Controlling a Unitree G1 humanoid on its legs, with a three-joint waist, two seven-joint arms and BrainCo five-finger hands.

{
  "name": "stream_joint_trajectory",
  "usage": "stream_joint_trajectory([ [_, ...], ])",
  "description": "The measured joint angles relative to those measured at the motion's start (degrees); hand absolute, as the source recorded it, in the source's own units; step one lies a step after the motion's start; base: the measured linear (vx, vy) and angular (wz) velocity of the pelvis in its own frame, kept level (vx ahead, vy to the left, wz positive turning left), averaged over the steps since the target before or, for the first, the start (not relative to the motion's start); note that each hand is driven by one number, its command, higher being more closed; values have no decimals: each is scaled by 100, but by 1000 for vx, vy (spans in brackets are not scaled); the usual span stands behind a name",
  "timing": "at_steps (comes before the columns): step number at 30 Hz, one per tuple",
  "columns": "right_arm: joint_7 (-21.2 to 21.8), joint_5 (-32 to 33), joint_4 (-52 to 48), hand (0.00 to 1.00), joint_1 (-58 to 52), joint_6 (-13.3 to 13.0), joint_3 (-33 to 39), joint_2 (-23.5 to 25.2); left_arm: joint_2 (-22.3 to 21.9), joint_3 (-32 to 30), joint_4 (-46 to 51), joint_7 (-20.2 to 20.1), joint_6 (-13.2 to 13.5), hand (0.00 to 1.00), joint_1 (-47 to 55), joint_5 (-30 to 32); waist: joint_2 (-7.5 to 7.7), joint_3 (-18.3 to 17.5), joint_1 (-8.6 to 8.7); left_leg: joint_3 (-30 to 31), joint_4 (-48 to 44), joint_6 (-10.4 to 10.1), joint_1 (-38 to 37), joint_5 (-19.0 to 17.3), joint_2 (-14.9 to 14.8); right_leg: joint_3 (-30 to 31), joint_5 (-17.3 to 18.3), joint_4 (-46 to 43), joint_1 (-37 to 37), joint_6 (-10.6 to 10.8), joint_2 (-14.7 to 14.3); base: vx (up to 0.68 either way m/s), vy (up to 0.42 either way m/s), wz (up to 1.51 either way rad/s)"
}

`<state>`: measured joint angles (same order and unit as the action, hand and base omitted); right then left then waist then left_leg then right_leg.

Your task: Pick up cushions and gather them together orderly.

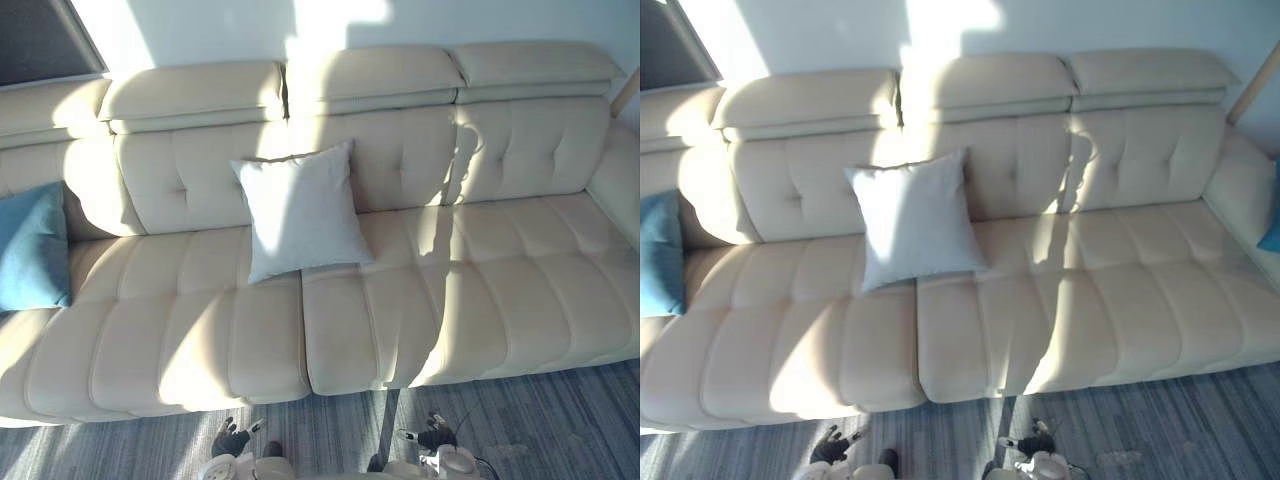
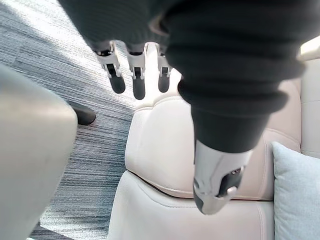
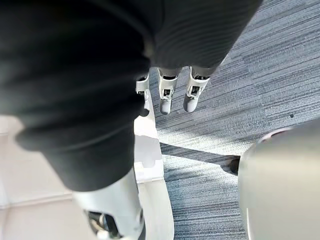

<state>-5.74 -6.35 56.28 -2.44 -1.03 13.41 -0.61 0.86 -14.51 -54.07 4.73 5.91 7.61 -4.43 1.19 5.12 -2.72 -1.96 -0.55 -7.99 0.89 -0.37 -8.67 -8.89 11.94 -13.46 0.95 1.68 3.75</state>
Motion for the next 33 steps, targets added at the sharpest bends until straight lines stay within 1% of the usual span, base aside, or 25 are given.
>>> stream_joint_trajectory([
  [1,0,17,3,0,0,0,3,3,9,-9,-10,0,-3,0,-5,-5,11,4,0,14,9,1,0,12,13,-6,-29,40,-29,16,10,2,85,18],
  [3,2,29,81,0,-41,-3,149,61,40,-9,-18,-3,-7,0,-7,-1,110,-20,0,65,45,55,-8,79,168,-48,-166,299,-192,90,139,1,134,20],
  [4,5,35,96,0,-42,2,175,82,44,-9,-22,-4,-10,0,-8,4,119,-25,-1,71,46,70,-13,89,197,-53,-187,339,-227,96,162,-7,133,19],
  [5,7,83,95,0,-68,1,208,121,46,-11,-25,-3,-9,0,-8,40,129,-30,0,84,60,102,-37,111,271,-86,-231,425,-307,156,234,-24,123,17],
  [6,8,155,94,0,-99,1,214,157,34,-15,-24,0,-9,0,-7,47,131,-32,-1,87,177,179,-110,181,361,-132,-257,490,-385,191,320,-34,114,19],
  [7,7,188,94,0,-108,1,215,169,31,-15,-26,-2,-11,0,-4,51,129,-31,-2,99,204,195,-128,206,381,-140,-262,501,-407,199,337,-73,113,15],
  [9,8,203,80,0,-115,-3,224,187,10,-30,-34,-1,-11,0,-4,90,120,-27,-3,136,482,259,-252,401,470,-185,-297,527,-407,260,418,-92,85,13],
  [11,8,203,73,0,-120,-4,243,194,3,-32,-40,-1,-13,0,-2,98,115,-27,3,176,648,287,-323,508,494,-226,-296,569,-411,278,439,-102,47,17],
  [14,5,207,69,0,-129,-5,414,239,-4,-39,-39,1,-14,0,-7,101,117,-23,13,294,651,327,-303,541,565,-341,-288,576,-468,311,508,-91,44,20],
  [15,5,209,65,0,-156,-12,436,250,-8,-39,-40,1,-14,0,-4,105,114,-29,13,338,677,350,-321,556,602,-369,-251,578,-515,369,539,-63,27,16],
  [17,5,223,57,0,-160,-17,436,277,-11,-70,-34,-2,-14,0,-5,115,130,-31,14,383,673,367,-302,555,623,-410,-242,580,-530,385,555,-46,18,17],
  [20,5,250,43,0,-194,-22,435,285,-55,-211,9,2,-17,0,-7,175,139,-12,27,411,590,345,-293,474,636,-455,-223,583,-589,402,567,1,4,10],
  [21,5,251,4,0,-211,-22,433,286,-62,-241,43,1,-17,0,-12,204,157,5,26,405,403,338,-232,371,637,-428,-212,575,-600,406,567,5,1,-10],
  [22,5,254,-107,0,-221,-21,415,322,-62,-260,114,2,-16,0,-22,204,212,35,23,399,-171,323,-11,107,624,-310,-213,536,-594,390,547,-4,1,-33],
  [23,2,263,-158,0,-196,-32,375,330,-86,-260,173,5,-9,0,-45,204,174,86,7,412,-913,270,264,-295,569,-161,-238,430,-526,339,474,-11,-1,-50],
  [25,-16,285,-146,0,-110,-33,329,296,-148,-258,169,9,-9,0,-63,200,51,53,-1,309,-1654,204,585,-751,365,102,-214,333,-373,299,289,-5,0,-63],
  [26,-26,300,-147,0,-109,-35,329,292,-154,-258,168,9,-9,0,-60,200,33,43,0,260,-1707,199,607,-808,322,158,-215,333,-342,297,255,37,2,-73],
  [27,-53,304,-147,0,-108,-34,330,293,-149,-260,167,10,-8,0,-61,201,38,33,10,104,-1793,181,630,-923,243,337,-217,335,-242,287,204,36,2,-54],
  [30,-57,306,-151,0,-115,-11,333,298,-141,-260,156,14,-10,0,-73,208,40,34,21,-170,-1980,171,635,-1109,119,694,-233,280,-74,267,109,75,25,-81],
  [32,-62,308,-156,0,-57,-1,331,319,-128,-260,105,22,-14,0,-111,228,28,35,19,-682,-2167,155,569,-1287,-120,1212,-342,170,187,230,-63,80,30,-155],
  [33,-64,307,-148,0,33,4,333,390,-122,-257,18,39,-22,0,-185,292,-10,53,12,-1169,-2117,162,450,-1341,-343,1238,-630,191,415,197,-208,43,18,-152],
])
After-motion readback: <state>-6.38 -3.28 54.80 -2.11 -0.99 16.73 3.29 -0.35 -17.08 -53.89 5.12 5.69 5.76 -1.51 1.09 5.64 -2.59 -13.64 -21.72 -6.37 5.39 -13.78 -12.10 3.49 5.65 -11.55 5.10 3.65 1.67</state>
